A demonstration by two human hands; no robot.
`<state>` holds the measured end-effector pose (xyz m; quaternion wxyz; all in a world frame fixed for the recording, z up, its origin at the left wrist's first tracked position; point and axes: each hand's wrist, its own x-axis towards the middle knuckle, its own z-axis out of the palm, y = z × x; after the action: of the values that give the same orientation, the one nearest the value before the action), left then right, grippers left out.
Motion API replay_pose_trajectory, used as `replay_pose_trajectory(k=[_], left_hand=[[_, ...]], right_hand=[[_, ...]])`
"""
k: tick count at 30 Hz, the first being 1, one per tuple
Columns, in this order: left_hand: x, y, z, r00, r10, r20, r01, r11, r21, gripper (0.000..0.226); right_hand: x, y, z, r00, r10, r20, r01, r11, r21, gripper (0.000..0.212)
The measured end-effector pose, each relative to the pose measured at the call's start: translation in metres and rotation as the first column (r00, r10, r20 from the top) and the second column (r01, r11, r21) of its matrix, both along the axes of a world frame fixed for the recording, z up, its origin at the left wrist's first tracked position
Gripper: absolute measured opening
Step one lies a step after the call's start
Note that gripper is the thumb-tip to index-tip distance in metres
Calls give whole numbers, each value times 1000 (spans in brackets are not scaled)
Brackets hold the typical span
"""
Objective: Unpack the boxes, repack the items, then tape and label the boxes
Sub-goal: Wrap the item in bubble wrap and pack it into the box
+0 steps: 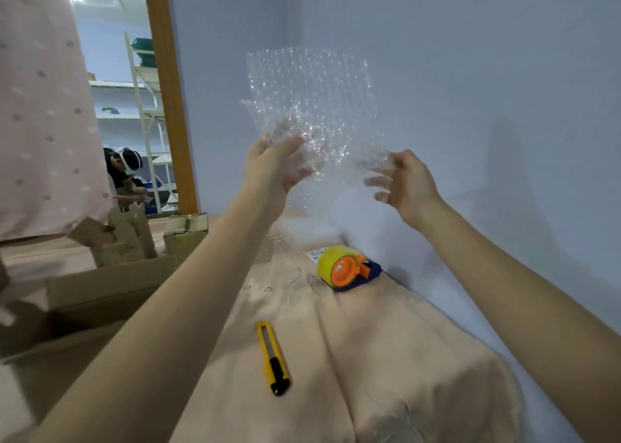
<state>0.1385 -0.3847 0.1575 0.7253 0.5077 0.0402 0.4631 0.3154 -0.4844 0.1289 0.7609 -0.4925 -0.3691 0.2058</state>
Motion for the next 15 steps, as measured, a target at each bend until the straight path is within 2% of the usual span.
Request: replay_pose_trajectory(k=[2, 4, 6, 8, 12, 15], left_hand=[[-13, -11, 10, 999, -35, 14, 35, 999, -6, 29], [-23, -18, 19, 998, -66, 19, 66, 998, -19, 30], [-29, -22, 25, 997, -77, 26, 78, 996, -47, 31], [-33, -26, 28, 995, -93, 40, 96, 993, -75, 32], [-37, -26, 22, 992, -125, 18, 126, 983, -134, 18], [-39, -19, 12, 991, -135, -17, 129, 972, -198, 9]], right_hand=[[-1, -14, -7, 971, -114, 211, 123, 992, -28, 25], [-1, -21, -23, 907, -119, 403, 177, 978, -109, 41], [-5, -23, -38, 873, -78, 482, 199, 958, -206, 55], [-15, -22, -46, 903, -22, 430, 140, 959, -245, 53], [-34, -22, -57, 951, 76, 299, 9, 962, -274, 20], [-39, -24, -70, 963, 84, 255, -5, 956, -295, 10]])
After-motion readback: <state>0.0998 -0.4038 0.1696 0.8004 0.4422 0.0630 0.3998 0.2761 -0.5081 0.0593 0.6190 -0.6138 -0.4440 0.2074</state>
